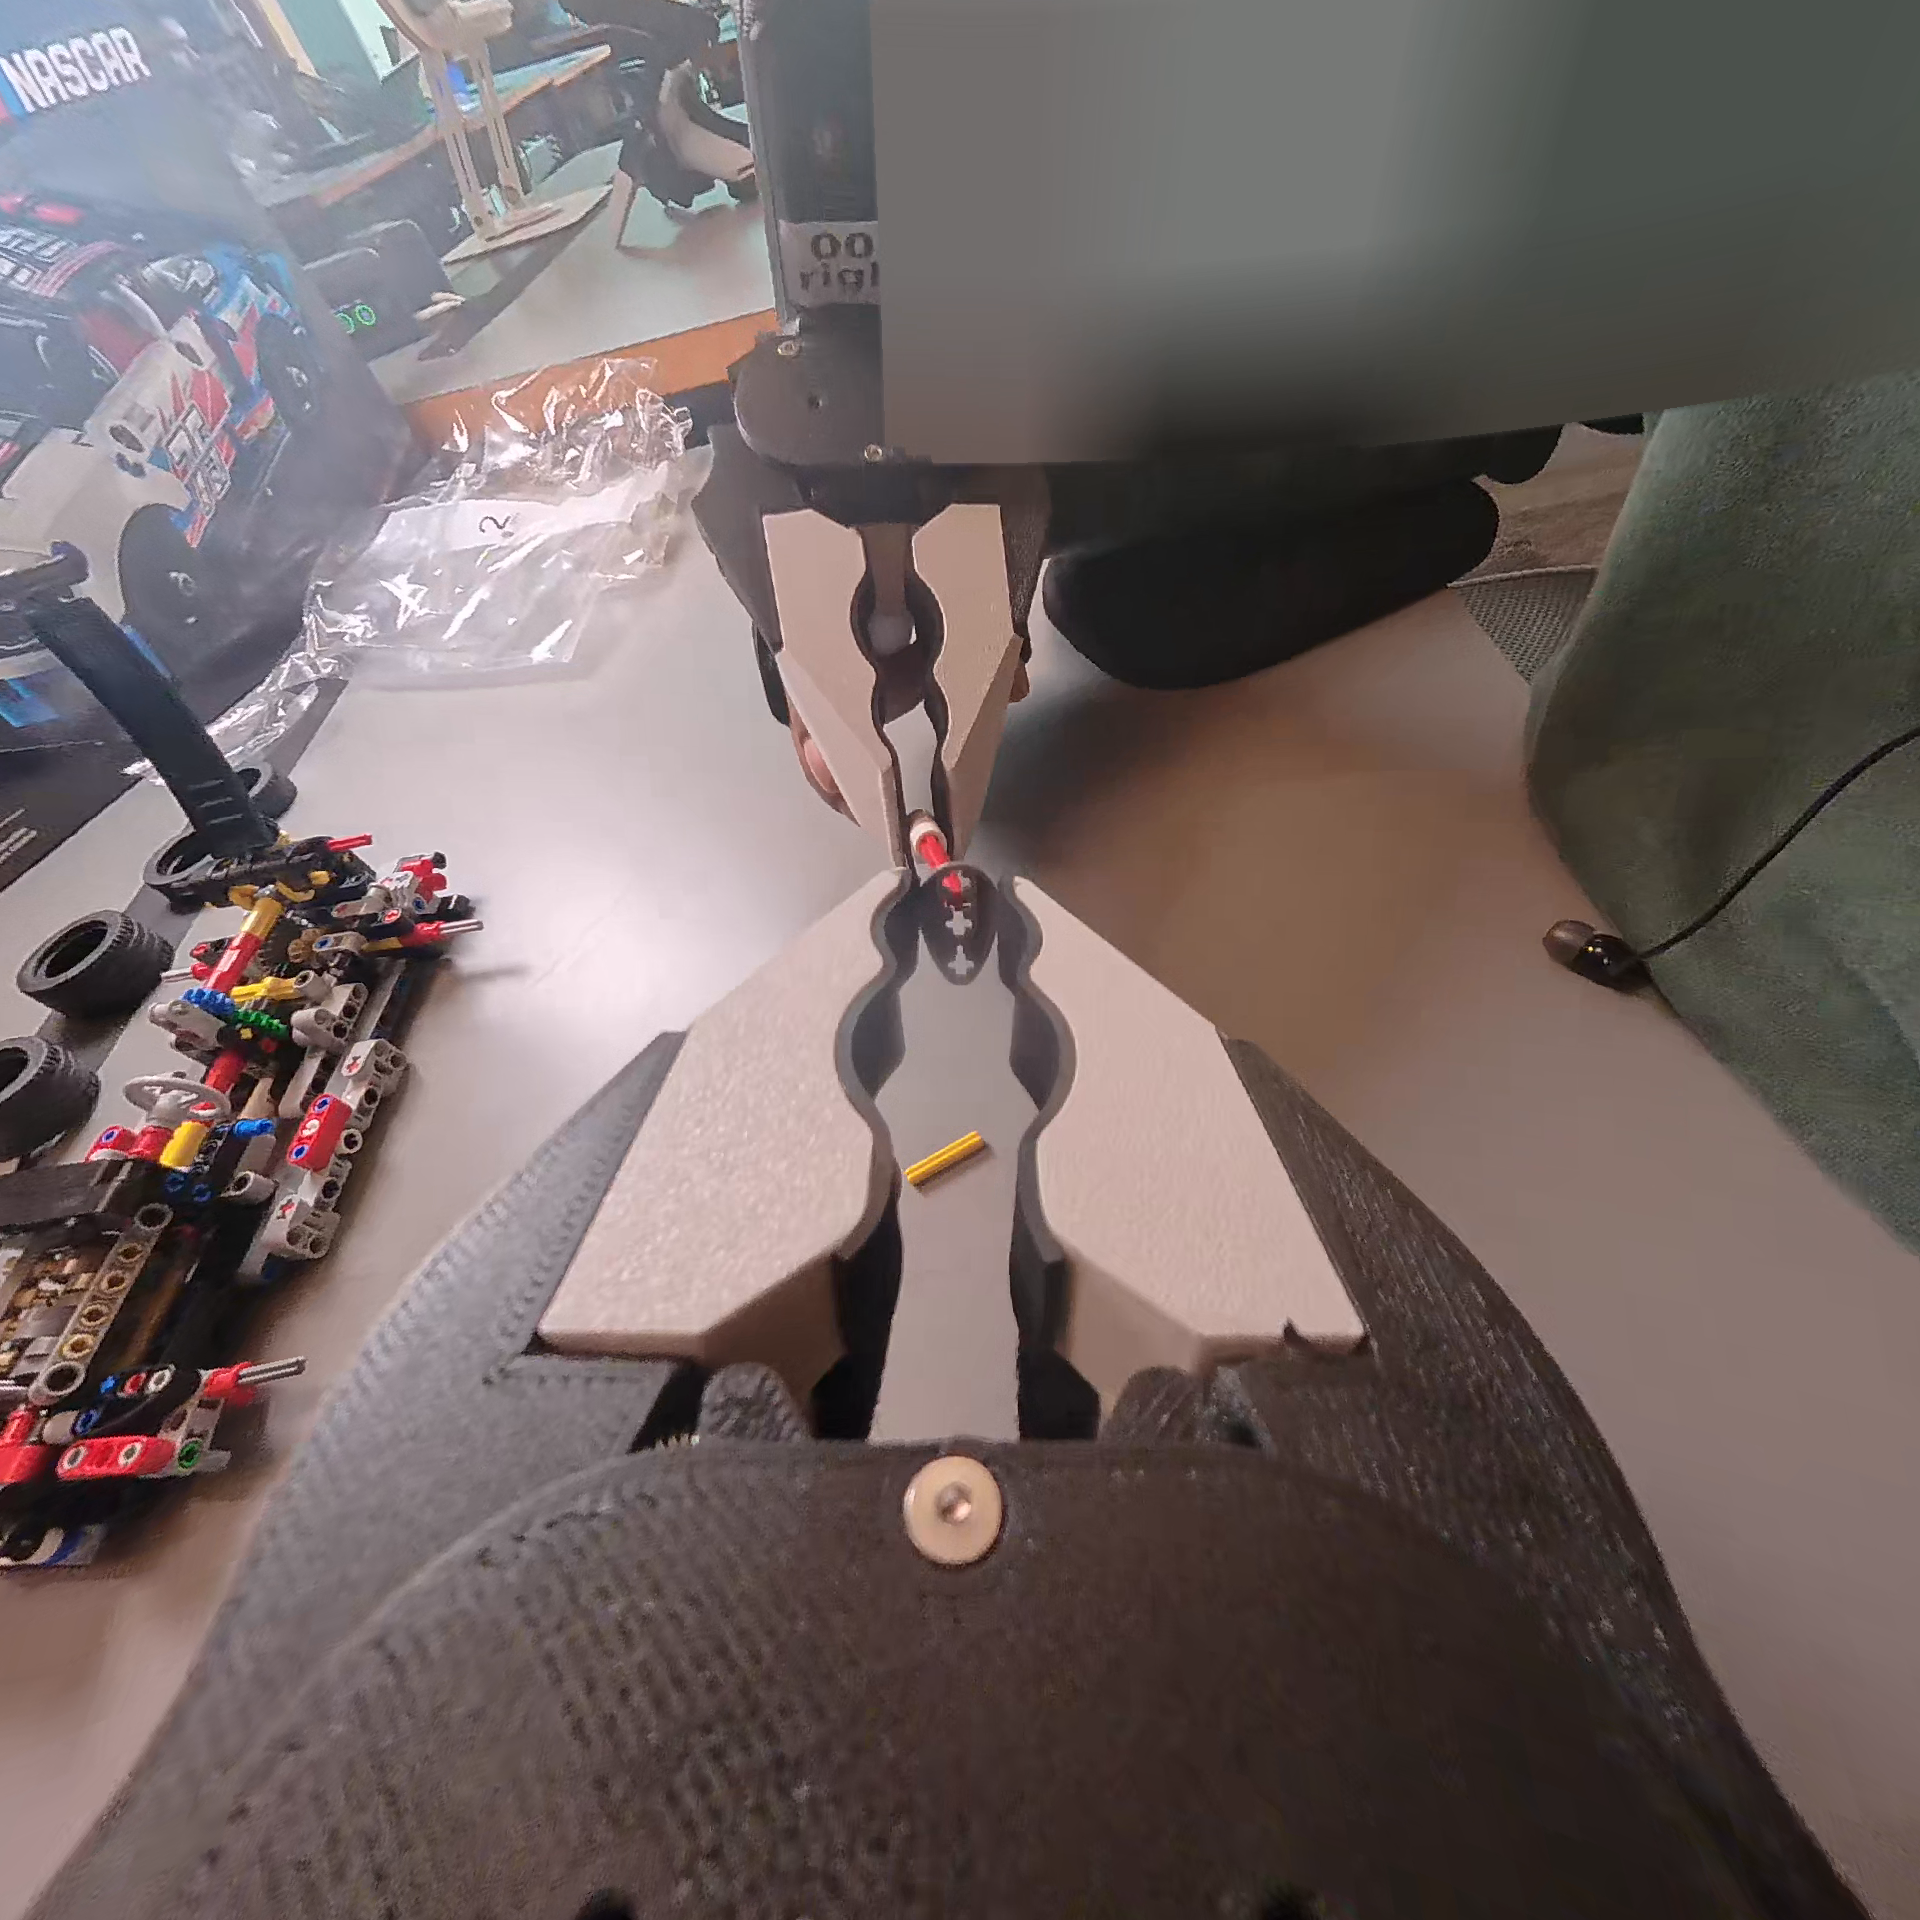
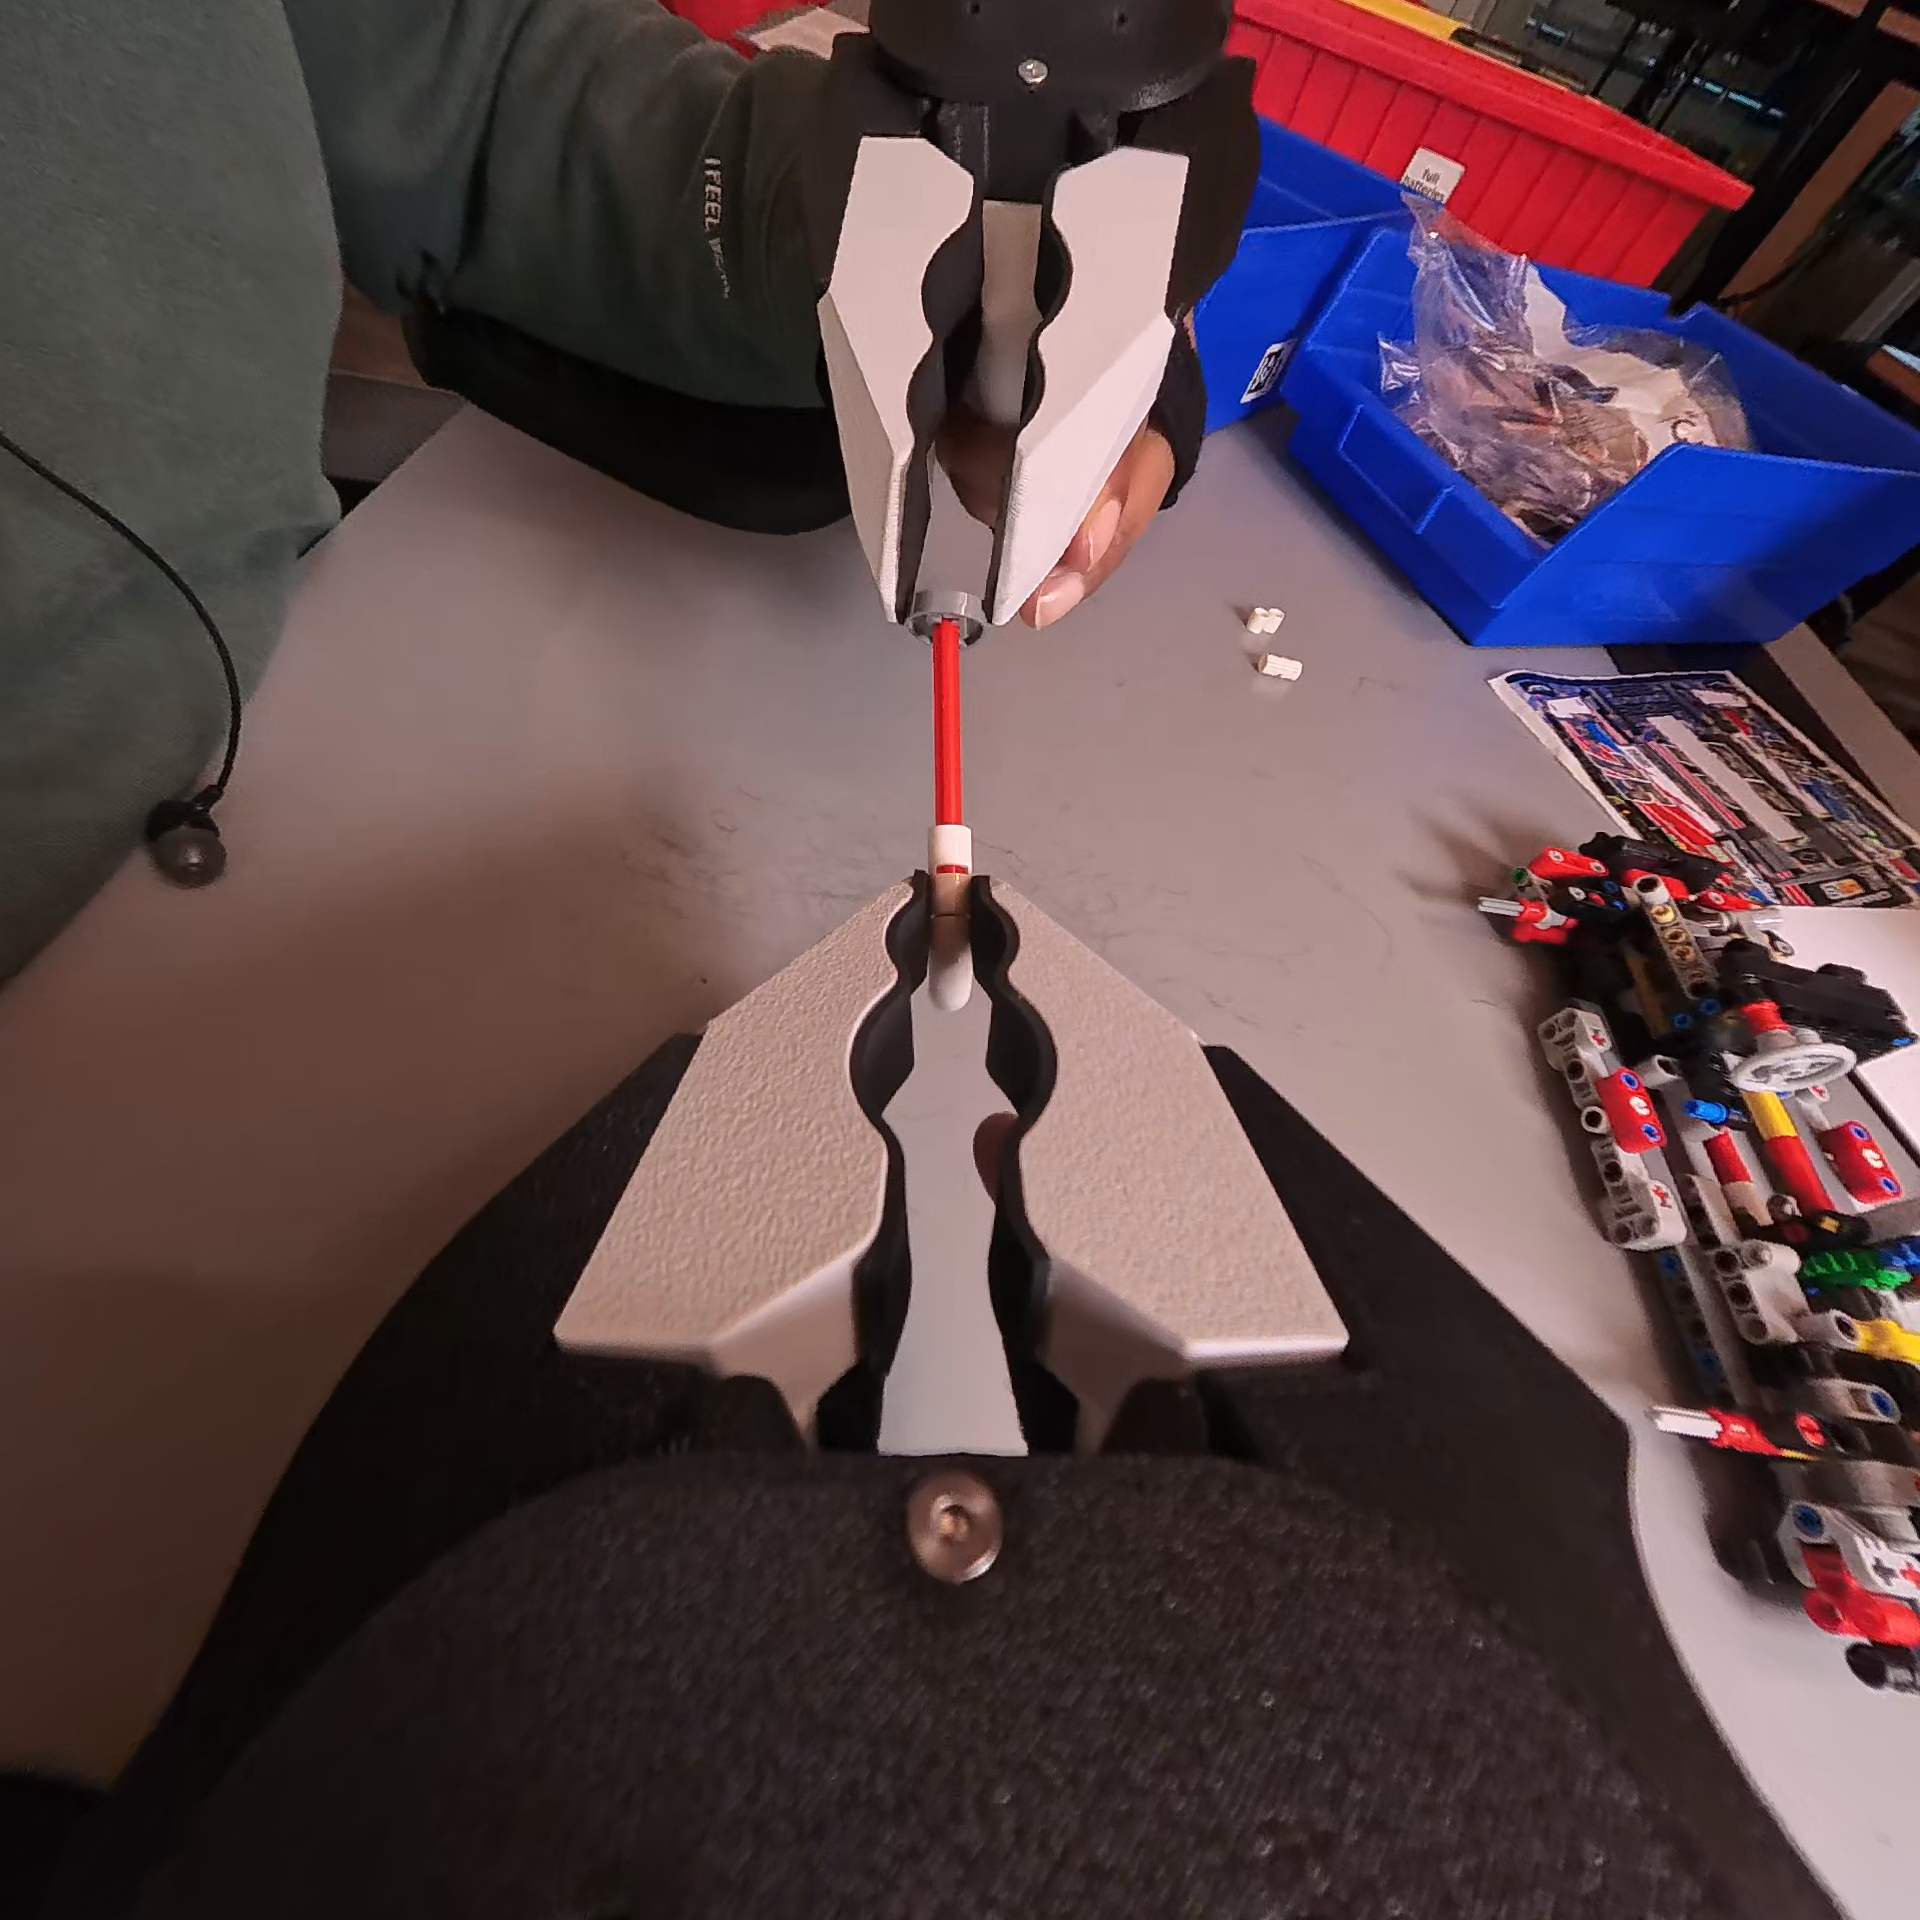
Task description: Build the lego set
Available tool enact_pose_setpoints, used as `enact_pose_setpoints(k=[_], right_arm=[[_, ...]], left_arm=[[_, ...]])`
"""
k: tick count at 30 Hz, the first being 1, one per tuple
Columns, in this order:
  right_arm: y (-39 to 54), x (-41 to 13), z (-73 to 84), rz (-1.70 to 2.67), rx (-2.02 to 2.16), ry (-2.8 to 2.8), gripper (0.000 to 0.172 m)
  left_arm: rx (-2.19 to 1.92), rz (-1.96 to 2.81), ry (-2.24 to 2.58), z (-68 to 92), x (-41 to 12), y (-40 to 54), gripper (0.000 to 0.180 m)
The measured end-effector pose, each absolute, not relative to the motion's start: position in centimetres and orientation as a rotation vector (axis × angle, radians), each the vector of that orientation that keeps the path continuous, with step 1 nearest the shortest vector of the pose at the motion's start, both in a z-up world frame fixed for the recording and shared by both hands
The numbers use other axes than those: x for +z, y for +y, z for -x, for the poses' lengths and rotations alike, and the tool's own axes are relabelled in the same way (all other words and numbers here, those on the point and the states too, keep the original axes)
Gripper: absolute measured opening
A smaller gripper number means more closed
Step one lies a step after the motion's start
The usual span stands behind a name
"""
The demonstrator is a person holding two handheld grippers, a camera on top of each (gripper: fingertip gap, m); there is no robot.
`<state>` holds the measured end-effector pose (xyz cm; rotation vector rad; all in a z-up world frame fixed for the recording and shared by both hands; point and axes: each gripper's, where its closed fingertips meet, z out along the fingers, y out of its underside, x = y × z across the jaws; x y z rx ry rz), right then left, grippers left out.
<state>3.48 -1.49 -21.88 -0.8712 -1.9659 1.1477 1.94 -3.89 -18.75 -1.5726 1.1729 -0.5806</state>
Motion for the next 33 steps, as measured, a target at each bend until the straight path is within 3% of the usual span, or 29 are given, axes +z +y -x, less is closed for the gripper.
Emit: enact_pose_setpoints(k=[22, 26, 33], right_arm=[[-2.2, -19.7, -1.6, 0.757, 1.06, -1.822, 0.004], [-1.8, -19.3, -1.7, 0.779, 1.043, -1.798, 0.005], [-0.9, -18.4, -1.8, 0.817, 1.096, -1.739, 0.005]], left_arm=[[-0.521, 1.571, 1.118, -1.6, -18.9, -2.9, 0.013], [-0.527, 1.474, 1.04, -0.6, -15.3, -3.0, 0.012], [-0.636, 1.488, 0.964, 0.3, -15.6, -2.7, 0.012]])
